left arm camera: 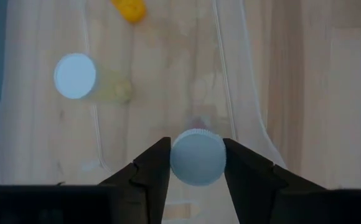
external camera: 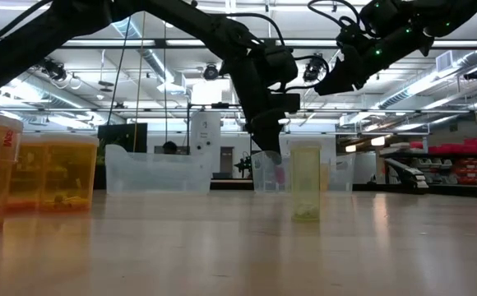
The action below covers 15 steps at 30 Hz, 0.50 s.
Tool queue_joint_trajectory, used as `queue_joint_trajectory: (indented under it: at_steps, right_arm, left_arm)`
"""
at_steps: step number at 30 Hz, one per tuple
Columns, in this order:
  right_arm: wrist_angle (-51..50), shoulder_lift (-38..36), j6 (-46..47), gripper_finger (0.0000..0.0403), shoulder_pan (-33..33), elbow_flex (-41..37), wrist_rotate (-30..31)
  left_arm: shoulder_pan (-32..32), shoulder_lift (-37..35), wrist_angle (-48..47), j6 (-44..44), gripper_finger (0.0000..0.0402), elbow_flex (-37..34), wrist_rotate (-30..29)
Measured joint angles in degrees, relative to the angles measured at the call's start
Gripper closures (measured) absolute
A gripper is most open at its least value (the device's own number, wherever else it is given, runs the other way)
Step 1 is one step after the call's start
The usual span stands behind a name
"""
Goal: Pick and place medicine bottles into bin by pill shape (circle, oval)
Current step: Put the blue pill bottle into the right transparent bin
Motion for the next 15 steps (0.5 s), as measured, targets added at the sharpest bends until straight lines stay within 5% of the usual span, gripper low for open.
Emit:
queue_joint_trajectory:
  at_steps: [15]
  right_arm:
    - [0.0, 0.0, 0.24, 0.0152, 0.0, 0.0, 0.0]
  left_arm:
    - [0.0, -0.02, -0.3, 0.3, 0.023, -0.02, -0.29]
